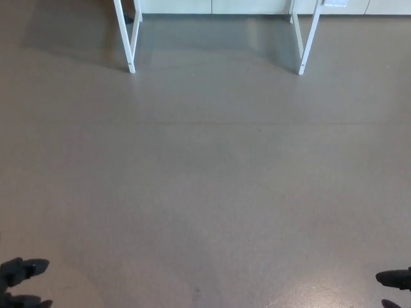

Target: The robot walk towards a table in front and then pushes a layer of a file tray back to its original position using its right hand

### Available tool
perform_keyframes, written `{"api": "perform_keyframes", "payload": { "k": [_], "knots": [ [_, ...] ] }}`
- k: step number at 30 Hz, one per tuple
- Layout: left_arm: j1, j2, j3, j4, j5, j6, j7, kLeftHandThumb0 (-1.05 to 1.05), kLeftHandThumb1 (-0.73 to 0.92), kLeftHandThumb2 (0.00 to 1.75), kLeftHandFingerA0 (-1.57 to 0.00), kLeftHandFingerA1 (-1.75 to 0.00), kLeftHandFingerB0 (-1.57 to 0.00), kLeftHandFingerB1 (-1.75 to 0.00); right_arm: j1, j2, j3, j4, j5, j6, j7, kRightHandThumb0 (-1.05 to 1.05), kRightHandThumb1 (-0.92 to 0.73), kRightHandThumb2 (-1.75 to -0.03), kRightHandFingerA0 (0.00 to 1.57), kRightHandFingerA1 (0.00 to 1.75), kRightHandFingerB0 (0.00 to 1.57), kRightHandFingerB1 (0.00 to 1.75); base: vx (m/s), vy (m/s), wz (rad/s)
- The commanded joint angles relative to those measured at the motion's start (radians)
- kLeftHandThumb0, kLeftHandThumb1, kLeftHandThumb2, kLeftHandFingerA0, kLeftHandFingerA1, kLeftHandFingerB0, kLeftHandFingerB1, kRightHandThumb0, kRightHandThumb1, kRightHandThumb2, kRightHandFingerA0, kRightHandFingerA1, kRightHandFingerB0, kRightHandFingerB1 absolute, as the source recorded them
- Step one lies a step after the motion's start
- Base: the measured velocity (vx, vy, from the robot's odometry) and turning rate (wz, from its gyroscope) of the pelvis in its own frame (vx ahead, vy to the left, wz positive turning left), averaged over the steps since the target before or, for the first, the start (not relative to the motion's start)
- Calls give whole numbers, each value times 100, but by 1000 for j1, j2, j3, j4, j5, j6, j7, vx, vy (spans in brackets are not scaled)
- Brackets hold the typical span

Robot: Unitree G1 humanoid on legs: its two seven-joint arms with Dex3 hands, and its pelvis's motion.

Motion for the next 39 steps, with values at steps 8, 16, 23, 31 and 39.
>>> {"api": "perform_keyframes", "payload": {
  "k": [8,16,23,31,39],
  "knots": [
    [26,-5,9,-18,-9,43,-7,-33,68,66,-20,-39,-18,-35,39,3,-16,19,16,-77,-2,-51,-56,-88,54,66,35,54,0,0,0],
    [74,6,-13,-48,13,39,0,-36,68,67,-21,-39,-20,-35,71,4,-20,46,20,-109,2,-52,-56,-88,56,67,35,53,60,9,-4],
    [75,7,-22,-58,26,41,15,-34,68,66,-23,-39,-22,-35,63,0,-16,57,10,-115,-5,-50,-56,-89,54,67,34,53,130,-248,23],
    [59,9,-18,-52,13,44,3,-34,68,66,-23,-39,-22,-35,49,-2,-15,59,15,-116,5,-52,-56,-88,56,68,35,54,213,-169,1],
    [47,14,-20,-36,12,36,-6,-34,68,68,-21,-38,-21,-35,44,-2,-16,56,21,-106,12,-51,-56,-88,57,68,35,53,287,227,-12]
  ]
}}
